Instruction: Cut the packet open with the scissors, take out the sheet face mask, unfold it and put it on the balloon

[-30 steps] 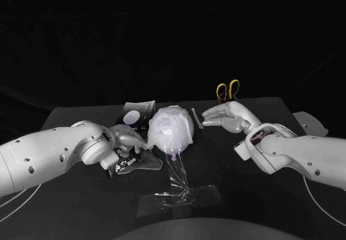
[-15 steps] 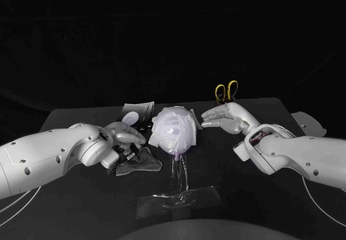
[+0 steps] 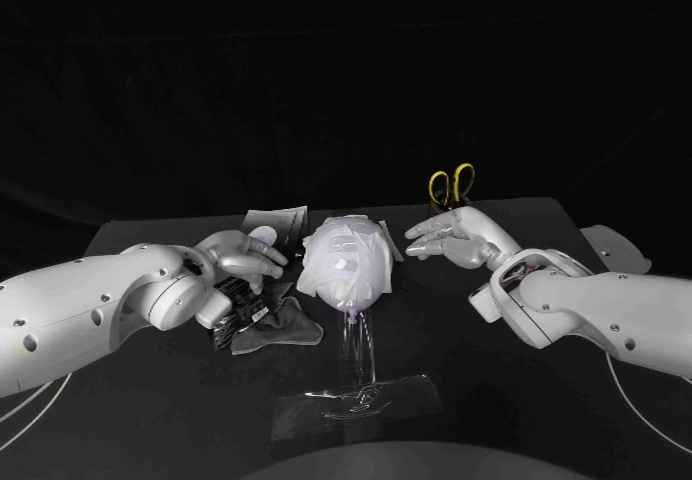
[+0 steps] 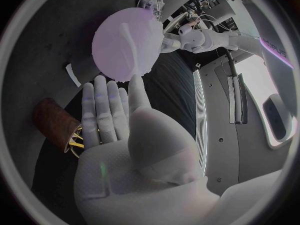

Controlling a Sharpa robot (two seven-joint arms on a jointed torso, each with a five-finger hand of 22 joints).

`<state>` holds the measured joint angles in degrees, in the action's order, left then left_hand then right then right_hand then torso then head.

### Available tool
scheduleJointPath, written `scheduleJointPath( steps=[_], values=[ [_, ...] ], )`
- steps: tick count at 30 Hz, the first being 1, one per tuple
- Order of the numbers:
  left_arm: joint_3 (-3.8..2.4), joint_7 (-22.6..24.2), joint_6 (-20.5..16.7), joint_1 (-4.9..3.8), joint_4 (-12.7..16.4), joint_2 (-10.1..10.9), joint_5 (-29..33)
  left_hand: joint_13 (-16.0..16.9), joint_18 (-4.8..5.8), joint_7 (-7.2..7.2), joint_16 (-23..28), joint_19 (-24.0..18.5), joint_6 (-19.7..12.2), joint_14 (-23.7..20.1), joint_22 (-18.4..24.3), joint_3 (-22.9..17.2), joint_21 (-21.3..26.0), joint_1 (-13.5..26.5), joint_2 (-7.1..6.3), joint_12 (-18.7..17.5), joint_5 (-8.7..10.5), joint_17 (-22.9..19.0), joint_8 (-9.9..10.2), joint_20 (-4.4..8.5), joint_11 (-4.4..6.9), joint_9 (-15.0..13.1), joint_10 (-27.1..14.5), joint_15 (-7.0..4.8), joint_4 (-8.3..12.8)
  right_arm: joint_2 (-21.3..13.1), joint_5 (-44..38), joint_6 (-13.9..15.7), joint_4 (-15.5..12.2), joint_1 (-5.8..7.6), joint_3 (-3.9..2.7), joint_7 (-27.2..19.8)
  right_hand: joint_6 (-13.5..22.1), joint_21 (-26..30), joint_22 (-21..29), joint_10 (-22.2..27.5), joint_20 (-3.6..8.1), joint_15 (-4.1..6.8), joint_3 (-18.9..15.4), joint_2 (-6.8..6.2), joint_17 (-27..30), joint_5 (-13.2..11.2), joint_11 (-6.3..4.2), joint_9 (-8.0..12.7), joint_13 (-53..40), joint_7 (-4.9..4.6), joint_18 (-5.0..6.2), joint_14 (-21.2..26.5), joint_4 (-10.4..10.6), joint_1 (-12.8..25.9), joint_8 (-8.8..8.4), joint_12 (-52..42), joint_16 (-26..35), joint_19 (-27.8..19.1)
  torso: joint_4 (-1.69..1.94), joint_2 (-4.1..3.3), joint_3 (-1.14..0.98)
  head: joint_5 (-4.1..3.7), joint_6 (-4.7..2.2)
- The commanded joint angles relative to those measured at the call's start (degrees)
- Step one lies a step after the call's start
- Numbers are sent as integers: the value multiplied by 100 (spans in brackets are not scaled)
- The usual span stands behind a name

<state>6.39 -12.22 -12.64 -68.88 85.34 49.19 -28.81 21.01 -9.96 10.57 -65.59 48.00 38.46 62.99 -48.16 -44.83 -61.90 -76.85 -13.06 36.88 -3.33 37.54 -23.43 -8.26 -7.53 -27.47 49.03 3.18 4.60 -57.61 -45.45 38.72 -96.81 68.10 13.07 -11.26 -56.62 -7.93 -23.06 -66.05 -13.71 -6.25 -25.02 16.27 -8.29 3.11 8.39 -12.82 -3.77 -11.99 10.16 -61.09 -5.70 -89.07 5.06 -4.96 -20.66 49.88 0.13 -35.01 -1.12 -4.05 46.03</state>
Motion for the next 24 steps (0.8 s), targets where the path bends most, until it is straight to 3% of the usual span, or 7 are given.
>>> scheduleJointPath(
  steps=[1, 7, 9, 17, 21, 22, 24],
  values=[
    [-50, 868, 21, -9, 72, 49, 314, -112, -48, 166, 298, -173, 45, -266, 68, 90, 145, 146, 0, -98, 11, -268, -70, -46, -36, 37, -160, 38, -33, -1, 11, -124, 24, -2, -2, 69, -35, -35, -12, -57, 31, 31, -37, 66, -33, 14, -22, 9, -5, 7, 49, -78, -36, 54, 8, -24, -22, 66, 0, 0, 1, 9, 9],
    [-137, 1685, -43, -27, 201, 206, 495, -468, -65, 89, 881, -241, 147, -468, 682, 745, 1028, 453, -88, -234, 33, -760, -171, -154, -29, 313, -326, 70, -288, 11, 58, -153, 80, -2, -2, 129, -50, -191, -55, -318, 137, 128, -25, 66, -144, 15, -104, 47, -25, 55, 48, -329, -33, 66, 1, -55, -64, 332, 2, 7, -3, -14, 3],
    [-148, 1890, -111, -31, 217, 229, 541, -512, -62, 72, 903, -192, 208, -459, 744, 785, 1100, 429, -58, -230, 19, -798, -189, -150, -18, 360, -312, 68, -304, 23, 92, -161, 94, -3, -2, 158, -102, -433, -160, -637, 329, 329, -21, 49, -402, 21, -240, 62, -93, 155, 46, -985, -43, 69, 19, -151, -460, 692, 4, 3, -3, -50, -14],
    [-161, 2226, -305, -44, 175, 176, 426, -555, -58, 81, 806, -13, 306, -315, 817, 869, 1153, 289, 52, -49, 23, -820, -185, -105, -4, 517, -68, 31, -311, 134, 336, -182, 115, -31, -3, 379, -297, -1076, -519, -1597, 687, 683, -91, -27, -1146, 62, -564, 43, -594, 399, 45, -1945, -72, 207, 160, -728, -1605, 1416, -2, -1, -9, -199, -30],
    [-158, 2250, -449, -46, 139, 101, 294, -605, -46, 138, 778, 26, 237, -321, 914, 1185, 1281, 456, -37, -17, 42, -839, -155, -137, -49, 621, -171, 85, -510, 220, 376, -137, 120, -52, -3, 571, -391, -1789, -1074, -1711, 899, 784, -100, 0, -2886, 181, -758, -14, -2331, 567, 27, -2121, -227, 402, 364, -2373, -3662, 1687, -7, -9, -10, -302, -15],
    [-157, 2265, -500, -45, 126, 76, 257, -637, -44, 155, 788, 23, 200, -373, 966, 1333, 1357, 470, -57, -34, 34, -852, -160, -159, -78, 652, -289, 109, -582, 244, 349, -118, 122, -59, -3, 640, -318, -1922, -1218, -1567, 900, 817, -173, -87, -3450, 121, -725, -11, -3301, 478, 2, -2018, -270, 505, 378, -3259, -4134, 1588, -6, -10, -10, -326, -12],
    [-155, 2305, -603, -45, 108, 37, 191, -682, -38, 197, 825, 0, 139, -469, 1030, 1518, 1456, 476, -79, -72, 59, -878, -169, -188, -104, 682, -449, 155, -661, 280, 288, -82, 126, -72, -4, 742, -404, -2138, -1407, -1610, 918, 830, -64, 99, -4431, 165, -736, -44, -4494, 531, 12, -2195, -275, 557, 486, -4410, -4882, 1594, -1, -8, -10, -360, -2]
  ],
)
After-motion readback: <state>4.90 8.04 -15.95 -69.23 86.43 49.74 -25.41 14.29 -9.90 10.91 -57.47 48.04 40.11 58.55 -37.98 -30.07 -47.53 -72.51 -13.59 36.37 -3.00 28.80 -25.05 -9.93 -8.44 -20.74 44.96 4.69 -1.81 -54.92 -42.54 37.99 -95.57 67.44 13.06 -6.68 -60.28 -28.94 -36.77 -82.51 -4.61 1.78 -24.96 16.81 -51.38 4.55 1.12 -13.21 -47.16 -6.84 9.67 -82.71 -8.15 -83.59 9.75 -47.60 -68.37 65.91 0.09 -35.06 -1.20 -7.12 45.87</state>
